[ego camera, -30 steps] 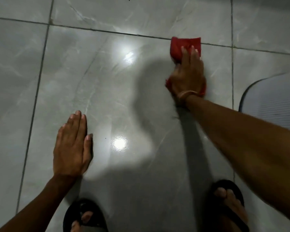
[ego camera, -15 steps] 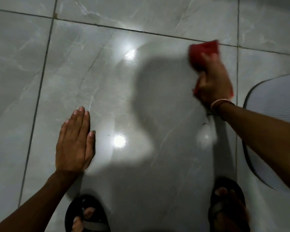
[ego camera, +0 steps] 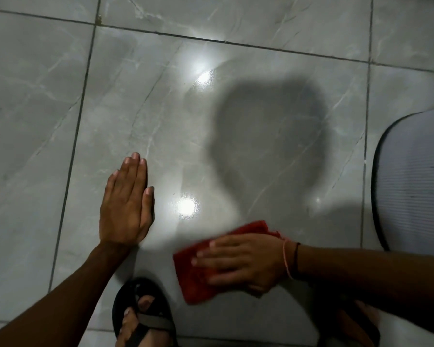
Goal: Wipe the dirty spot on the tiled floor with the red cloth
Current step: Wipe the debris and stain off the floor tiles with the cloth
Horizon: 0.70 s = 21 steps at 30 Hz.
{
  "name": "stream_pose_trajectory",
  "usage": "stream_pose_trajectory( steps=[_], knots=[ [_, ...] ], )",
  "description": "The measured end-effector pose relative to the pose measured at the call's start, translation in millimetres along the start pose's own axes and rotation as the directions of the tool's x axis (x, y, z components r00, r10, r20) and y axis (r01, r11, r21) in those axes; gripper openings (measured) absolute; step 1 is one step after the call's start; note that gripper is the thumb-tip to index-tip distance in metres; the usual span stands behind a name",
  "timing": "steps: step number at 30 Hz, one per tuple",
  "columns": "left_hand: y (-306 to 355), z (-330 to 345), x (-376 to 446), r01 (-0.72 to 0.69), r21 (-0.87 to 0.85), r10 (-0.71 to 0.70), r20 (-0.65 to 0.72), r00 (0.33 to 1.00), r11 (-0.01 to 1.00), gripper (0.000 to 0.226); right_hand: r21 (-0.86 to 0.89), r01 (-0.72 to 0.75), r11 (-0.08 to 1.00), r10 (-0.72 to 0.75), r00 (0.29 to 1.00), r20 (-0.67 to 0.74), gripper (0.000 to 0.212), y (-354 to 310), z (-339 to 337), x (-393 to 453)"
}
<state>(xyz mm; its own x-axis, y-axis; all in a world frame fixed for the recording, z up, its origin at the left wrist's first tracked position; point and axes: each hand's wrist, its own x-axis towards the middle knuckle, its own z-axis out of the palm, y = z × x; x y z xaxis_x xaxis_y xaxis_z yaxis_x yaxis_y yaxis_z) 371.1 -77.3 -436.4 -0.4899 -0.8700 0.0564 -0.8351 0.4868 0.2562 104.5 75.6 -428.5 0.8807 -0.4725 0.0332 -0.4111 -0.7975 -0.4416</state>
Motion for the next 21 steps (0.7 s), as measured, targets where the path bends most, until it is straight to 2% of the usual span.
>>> stream_pose_trajectory(
  steps=[1, 2, 3, 4, 5, 6, 7, 8, 9, 10, 11, 12, 13, 14, 15, 16, 17, 18, 19, 20, 21],
  knots=[
    [0, 0, -1, 0.001, 0.000, -0.001, -0.003, 1.000, 1.000, 0.059, 0.010, 0.154, 0.988, -0.155, 0.987, 0.048, 0.053, 6, -1, -6],
    [0, 0, -1, 0.000, 0.000, 0.000, -0.005, 1.000, 1.000, 0.059, 0.002, 0.248, 0.969, -0.248, 0.966, 0.070, 0.054, 18, -5, -8],
    [-1, 1, -1, -0.003, 0.001, 0.003, -0.007, 1.000, 1.000, 0.059, -0.025, 0.280, 0.960, -0.277, 0.958, 0.075, 0.053, 36, -13, -9],
    [-2, 1, -2, -0.005, 0.002, 0.005, -0.005, 1.000, 1.000, 0.059, -0.050, 0.250, 0.967, -0.247, 0.967, 0.058, 0.051, 57, -24, -11],
    [-2, 1, -3, -0.005, 0.003, 0.005, -0.004, 1.000, 1.000, 0.059, -0.076, 0.162, 0.984, -0.161, 0.987, 0.018, 0.050, 78, -36, -16],
    [-2, 2, -2, -0.006, 0.002, 0.006, -0.007, 1.000, 1.000, 0.059, -0.107, 0.013, 0.994, -0.017, 0.999, -0.037, 0.049, 99, -50, -23],
    [-2, 2, -2, -0.008, 0.003, 0.008, -0.009, 1.000, 1.000, 0.059, -0.136, -0.180, 0.974, 0.165, 0.980, -0.115, 0.049, 118, -63, -32],
    [-2, 2, -2, -0.010, 0.005, 0.010, -0.012, 1.000, 1.000, 0.058, -0.147, -0.388, 0.910, 0.352, 0.909, -0.222, 0.051, 134, -75, -42],
    [-2, 3, -2, -0.014, 0.007, 0.015, -0.013, 1.000, 1.000, 0.058, -0.113, -0.596, 0.795, 0.530, 0.773, -0.349, 0.052, 146, -85, -49],
    [-2, 3, -3, -0.016, 0.008, 0.016, -0.013, 1.000, 1.000, 0.058, -0.016, -0.771, 0.636, 0.683, 0.572, -0.454, 0.053, 151, -92, -49],
    [-3, 3, -3, -0.016, 0.009, 0.016, -0.014, 1.000, 1.000, 0.058, 0.108, -0.880, 0.463, 0.783, 0.349, -0.515, 0.053, 152, -95, -41],
    [-4, 4, -3, -0.017, 0.009, 0.017, -0.011, 1.000, 1.000, 0.058, 0.215, -0.923, 0.318, 0.828, 0.159, -0.538, 0.053, 148, -91, -26],
    [-4, 4, -3, -0.018, 0.005, 0.018, -0.008, 1.000, 1.000, 0.059, 0.285, -0.933, 0.218, 0.837, 0.029, -0.546, 0.053, 139, -84, -11],
    [-4, 4, -2, -0.017, 0.002, 0.017, -0.009, 1.000, 1.000, 0.059, 0.301, -0.937, 0.177, 0.831, -0.022, -0.556, 0.053, 126, -73, 3],
    [-3, 4, -2, -0.017, 0.004, 0.017, -0.015, 1.000, 1.000, 0.059, 0.260, -0.941, 0.216, 0.824, 0.033, -0.565, 0.053, 107, -60, 12],
    [-3, 4, -2, -0.020, 0.008, 0.020, -0.023, 1.000, 1.000, 0.058, 0.157, -0.924, 0.350, 0.811, 0.215, -0.544, 0.054, 85, -47, 13],
    [-3, 4, -1, -0.023, 0.007, 0.024, -0.027, 0.999, 1.000, 0.058, 0.029, -0.824, 0.565, 0.738, 0.490, -0.465, 0.054, 62, -35, 8],
    [-3, 3, -1, -0.026, 0.002, 0.026, -0.027, 0.999, 1.000, 0.058, -0.056, -0.605, 0.794, 0.558, 0.763, -0.325, 0.052, 41, -26, -4],
    [-2, 3, 0, -0.031, -0.004, 0.031, -0.030, 0.999, 0.999, 0.058, -0.073, -0.319, 0.945, 0.304, 0.938, -0.169, 0.051, 28, -22, -19],
    [-2, 3, 0, -0.033, -0.002, 0.033, -0.029, 0.999, 0.999, 0.058, -0.071, -0.063, 0.995, 0.061, 0.998, -0.032, 0.050, 24, -21, -33],
    [-3, 3, -1, -0.026, 0.002, 0.026, -0.023, 0.999, 1.000, 0.059, -0.067, 0.105, 0.992, -0.101, 0.993, 0.069, 0.050, 28, -24, -44]
  ],
)
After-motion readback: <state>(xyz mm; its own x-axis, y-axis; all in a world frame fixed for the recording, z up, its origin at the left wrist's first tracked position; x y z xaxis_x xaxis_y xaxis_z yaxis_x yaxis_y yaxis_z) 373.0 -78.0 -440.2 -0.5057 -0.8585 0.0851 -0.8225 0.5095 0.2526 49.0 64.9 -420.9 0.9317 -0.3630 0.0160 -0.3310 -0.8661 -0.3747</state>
